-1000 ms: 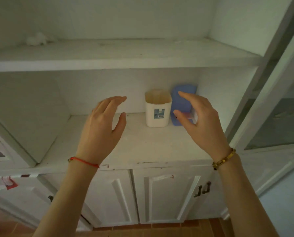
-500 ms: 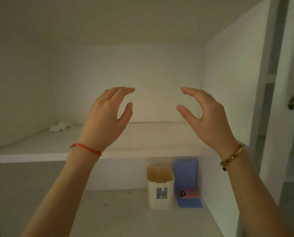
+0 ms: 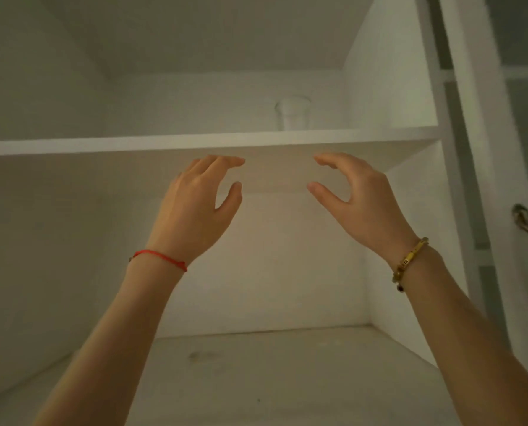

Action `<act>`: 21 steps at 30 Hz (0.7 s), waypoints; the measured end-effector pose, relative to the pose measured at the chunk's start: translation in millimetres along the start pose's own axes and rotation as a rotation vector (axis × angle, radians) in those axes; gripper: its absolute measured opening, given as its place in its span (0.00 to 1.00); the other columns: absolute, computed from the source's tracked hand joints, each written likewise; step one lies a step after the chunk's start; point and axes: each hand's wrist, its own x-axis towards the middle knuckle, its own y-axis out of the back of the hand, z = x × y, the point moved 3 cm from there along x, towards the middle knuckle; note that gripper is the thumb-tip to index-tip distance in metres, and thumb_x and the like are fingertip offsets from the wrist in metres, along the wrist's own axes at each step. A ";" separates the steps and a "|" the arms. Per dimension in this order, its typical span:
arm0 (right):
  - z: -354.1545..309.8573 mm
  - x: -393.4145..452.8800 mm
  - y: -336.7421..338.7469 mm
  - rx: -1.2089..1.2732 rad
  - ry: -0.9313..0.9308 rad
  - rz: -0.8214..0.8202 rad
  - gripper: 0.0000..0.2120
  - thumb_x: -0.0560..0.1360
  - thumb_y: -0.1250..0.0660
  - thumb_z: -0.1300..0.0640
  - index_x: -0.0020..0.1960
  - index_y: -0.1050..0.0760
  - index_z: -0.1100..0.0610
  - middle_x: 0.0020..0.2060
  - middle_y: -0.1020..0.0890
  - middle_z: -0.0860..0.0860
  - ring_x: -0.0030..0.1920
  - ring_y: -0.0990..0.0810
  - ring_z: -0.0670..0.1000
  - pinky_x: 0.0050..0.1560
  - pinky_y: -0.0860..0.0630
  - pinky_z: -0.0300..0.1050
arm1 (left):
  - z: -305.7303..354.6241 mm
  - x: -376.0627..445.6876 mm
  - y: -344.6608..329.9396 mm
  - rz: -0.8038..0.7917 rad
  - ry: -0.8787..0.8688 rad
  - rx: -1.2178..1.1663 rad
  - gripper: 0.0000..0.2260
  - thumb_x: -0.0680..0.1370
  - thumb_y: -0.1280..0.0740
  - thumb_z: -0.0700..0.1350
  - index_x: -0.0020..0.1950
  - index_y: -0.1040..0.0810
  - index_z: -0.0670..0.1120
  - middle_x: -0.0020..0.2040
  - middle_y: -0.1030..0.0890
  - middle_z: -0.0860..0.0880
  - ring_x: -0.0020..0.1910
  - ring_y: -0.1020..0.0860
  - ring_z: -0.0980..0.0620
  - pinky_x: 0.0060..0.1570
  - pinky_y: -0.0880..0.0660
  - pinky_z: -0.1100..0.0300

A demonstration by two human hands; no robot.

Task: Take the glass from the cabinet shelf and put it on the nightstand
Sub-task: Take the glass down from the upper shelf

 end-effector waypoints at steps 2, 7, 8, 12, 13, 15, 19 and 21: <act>-0.9 17.3 1.6 -0.011 0.020 0.032 0.20 0.77 0.33 0.51 0.66 0.26 0.56 0.61 0.20 0.50 0.63 0.25 0.50 0.64 0.32 0.39 | 1.6 15.8 0.9 0.030 -0.022 0.008 0.15 0.79 0.38 0.45 0.65 0.24 0.47 0.62 0.21 0.50 0.62 0.25 0.49 0.62 0.28 0.51; -2.7 65.7 6.6 -0.032 0.048 0.151 0.18 0.77 0.34 0.51 0.64 0.25 0.56 0.59 0.20 0.50 0.61 0.25 0.52 0.59 0.33 0.37 | 9.2 53.2 1.3 0.083 -0.061 -0.004 0.15 0.79 0.39 0.46 0.64 0.24 0.47 0.62 0.21 0.51 0.62 0.26 0.49 0.63 0.30 0.50; -2.0 76.5 6.3 -0.040 0.040 0.150 0.18 0.77 0.34 0.50 0.64 0.25 0.56 0.59 0.20 0.50 0.60 0.24 0.53 0.58 0.34 0.37 | 10.0 60.2 0.1 0.083 -0.060 0.002 0.15 0.79 0.39 0.46 0.64 0.24 0.47 0.62 0.21 0.51 0.63 0.26 0.49 0.63 0.30 0.49; 4.6 112.5 -0.8 -0.080 -0.012 0.055 0.21 0.76 0.34 0.48 0.67 0.27 0.56 0.61 0.21 0.52 0.62 0.25 0.54 0.57 0.33 0.40 | 8.8 81.5 -6.4 0.053 -0.029 0.023 0.16 0.79 0.39 0.47 0.65 0.25 0.47 0.63 0.22 0.49 0.64 0.27 0.47 0.65 0.31 0.48; 6.4 119.5 -3.6 -0.088 -0.029 0.022 0.23 0.76 0.34 0.47 0.68 0.28 0.56 0.62 0.21 0.53 0.63 0.25 0.54 0.59 0.32 0.42 | 7.7 85.0 -8.4 0.042 -0.019 0.032 0.16 0.79 0.39 0.47 0.66 0.25 0.47 0.63 0.21 0.49 0.63 0.26 0.47 0.65 0.31 0.48; 9.7 131.9 -8.8 -0.099 -0.075 -0.037 0.26 0.76 0.34 0.45 0.69 0.30 0.57 0.64 0.23 0.55 0.65 0.26 0.55 0.62 0.31 0.46 | 4.9 89.8 -12.2 0.020 0.001 0.047 0.16 0.79 0.39 0.47 0.66 0.25 0.47 0.62 0.21 0.48 0.62 0.26 0.46 0.64 0.31 0.47; 16.0 152.4 -19.8 -0.154 -0.197 -0.118 0.32 0.75 0.35 0.43 0.71 0.35 0.60 0.68 0.29 0.59 0.68 0.29 0.58 0.64 0.31 0.50 | 0.3 94.6 -19.4 -0.019 0.036 0.058 0.16 0.79 0.40 0.48 0.65 0.25 0.48 0.61 0.21 0.49 0.61 0.26 0.47 0.63 0.30 0.47; 20.9 160.2 -26.0 -0.142 -0.281 -0.138 0.35 0.74 0.35 0.42 0.72 0.39 0.61 0.69 0.32 0.60 0.67 0.30 0.60 0.63 0.31 0.51 | -2.5 95.2 -22.7 -0.032 0.057 0.045 0.16 0.79 0.40 0.48 0.65 0.25 0.48 0.60 0.21 0.49 0.61 0.26 0.47 0.63 0.30 0.47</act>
